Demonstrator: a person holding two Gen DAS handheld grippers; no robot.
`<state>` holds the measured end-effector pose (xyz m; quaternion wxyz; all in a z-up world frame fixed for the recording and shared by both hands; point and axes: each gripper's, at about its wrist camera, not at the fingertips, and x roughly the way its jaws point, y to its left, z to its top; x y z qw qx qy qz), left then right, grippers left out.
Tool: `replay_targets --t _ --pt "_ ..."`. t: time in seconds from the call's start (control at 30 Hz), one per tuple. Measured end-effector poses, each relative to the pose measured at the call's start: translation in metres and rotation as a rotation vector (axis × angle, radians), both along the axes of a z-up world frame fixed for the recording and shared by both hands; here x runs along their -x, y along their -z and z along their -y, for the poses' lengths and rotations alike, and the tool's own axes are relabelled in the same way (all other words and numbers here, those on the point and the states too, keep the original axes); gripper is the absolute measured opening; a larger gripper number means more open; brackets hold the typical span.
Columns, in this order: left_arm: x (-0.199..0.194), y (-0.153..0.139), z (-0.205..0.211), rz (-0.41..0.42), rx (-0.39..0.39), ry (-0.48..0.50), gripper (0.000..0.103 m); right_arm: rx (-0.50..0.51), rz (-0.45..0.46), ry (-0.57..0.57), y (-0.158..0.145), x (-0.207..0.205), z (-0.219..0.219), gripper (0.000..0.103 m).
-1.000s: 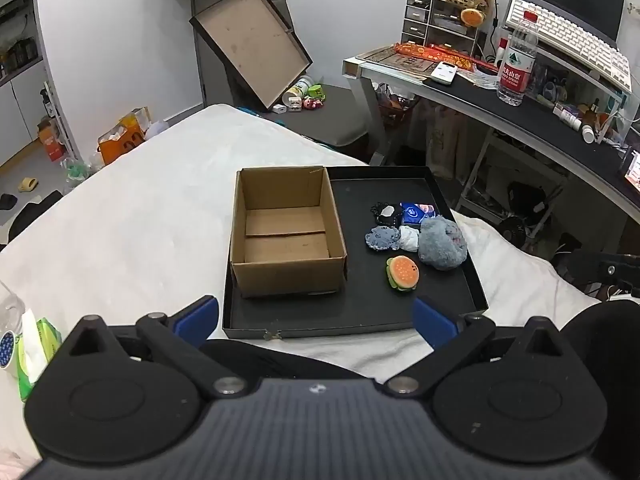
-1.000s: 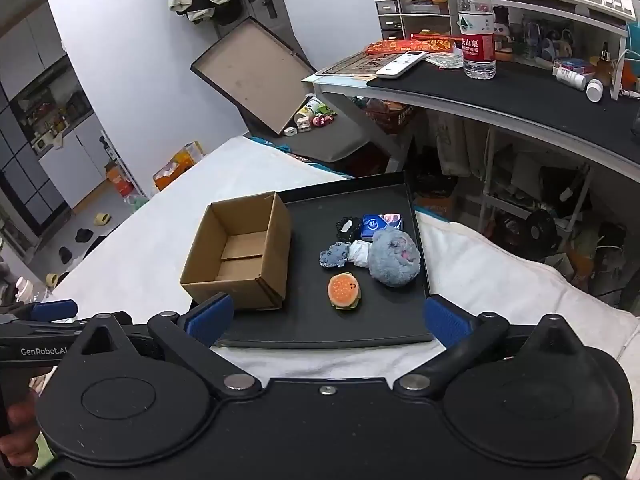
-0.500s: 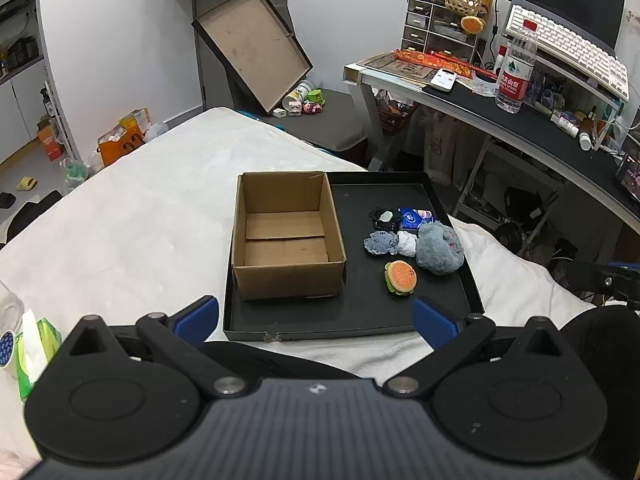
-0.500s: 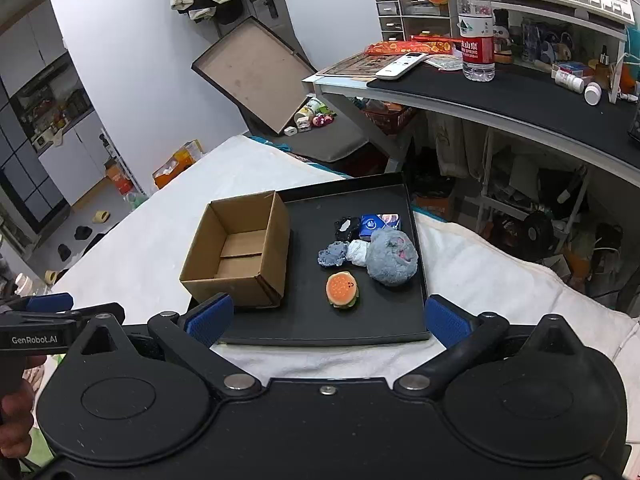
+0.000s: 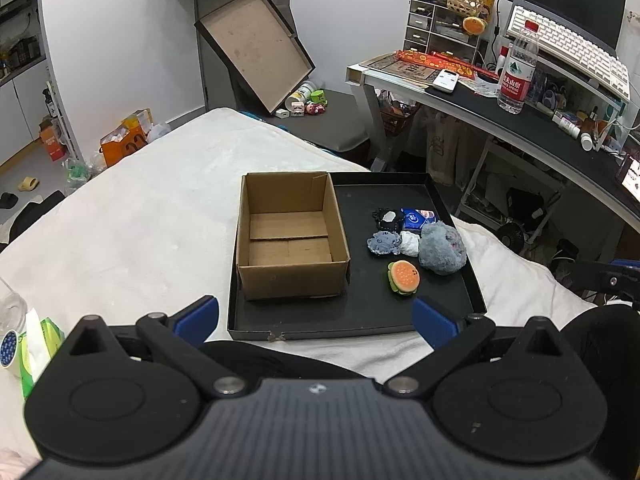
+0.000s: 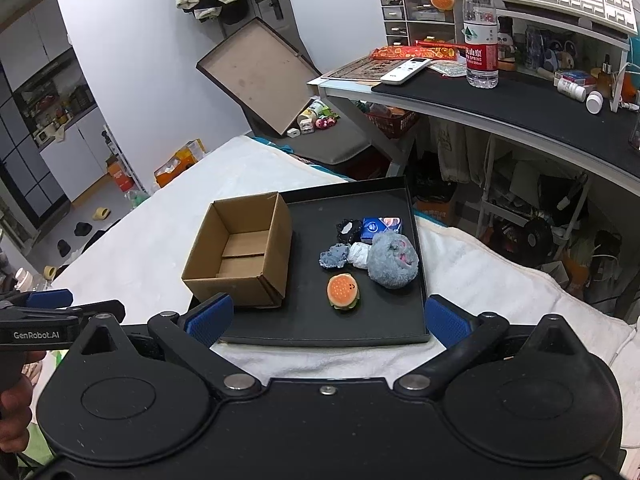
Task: Organize soft objects
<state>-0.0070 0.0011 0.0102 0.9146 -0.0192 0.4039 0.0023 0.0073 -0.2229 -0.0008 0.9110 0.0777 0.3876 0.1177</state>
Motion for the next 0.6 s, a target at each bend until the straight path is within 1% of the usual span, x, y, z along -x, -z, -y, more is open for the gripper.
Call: replay_targets --t 0.6 --pt "0.0017 -0.0020 -0.0027 0.002 0.001 0.004 0.102 0.015 0.002 0.003 -0.0007 0.0030 -0.0007 0.103"
